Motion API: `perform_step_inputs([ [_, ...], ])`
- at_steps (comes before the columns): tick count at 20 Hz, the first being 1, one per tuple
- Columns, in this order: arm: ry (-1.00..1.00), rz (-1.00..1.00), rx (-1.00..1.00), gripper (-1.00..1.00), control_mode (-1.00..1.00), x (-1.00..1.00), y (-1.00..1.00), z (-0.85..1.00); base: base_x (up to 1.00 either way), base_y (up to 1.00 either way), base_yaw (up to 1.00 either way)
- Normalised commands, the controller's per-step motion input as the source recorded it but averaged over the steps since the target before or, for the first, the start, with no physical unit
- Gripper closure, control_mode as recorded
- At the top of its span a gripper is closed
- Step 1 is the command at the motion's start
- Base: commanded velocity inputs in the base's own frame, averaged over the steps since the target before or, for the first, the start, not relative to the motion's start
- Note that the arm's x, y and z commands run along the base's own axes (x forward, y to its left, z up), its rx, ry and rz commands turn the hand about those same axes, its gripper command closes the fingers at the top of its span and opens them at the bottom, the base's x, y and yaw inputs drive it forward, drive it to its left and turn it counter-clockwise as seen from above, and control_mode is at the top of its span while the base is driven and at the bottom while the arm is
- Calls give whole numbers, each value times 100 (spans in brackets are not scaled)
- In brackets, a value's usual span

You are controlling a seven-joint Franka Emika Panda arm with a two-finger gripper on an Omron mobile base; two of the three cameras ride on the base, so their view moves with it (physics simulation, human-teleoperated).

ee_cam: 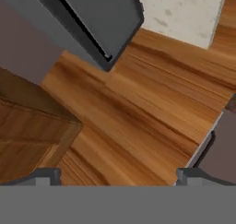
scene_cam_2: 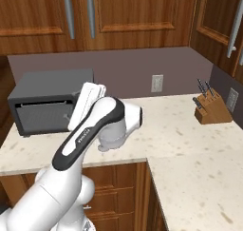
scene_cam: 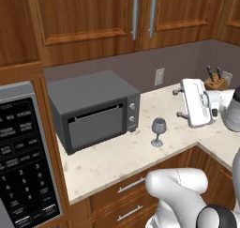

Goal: Retrieve the wine glasses from the counter and place one next to each plate.

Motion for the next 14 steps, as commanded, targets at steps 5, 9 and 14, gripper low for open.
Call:
perform_step_inputs([
  [5, 29, 4, 0, -100, -100, 45, -11, -38, 0, 0, 0],
  [9, 17, 4, 2, -100, -100, 50, -17, -37, 0, 0, 0],
  [14, 6, 6, 3, -100, -100, 36, -36, -27, 0, 0, 0],
])
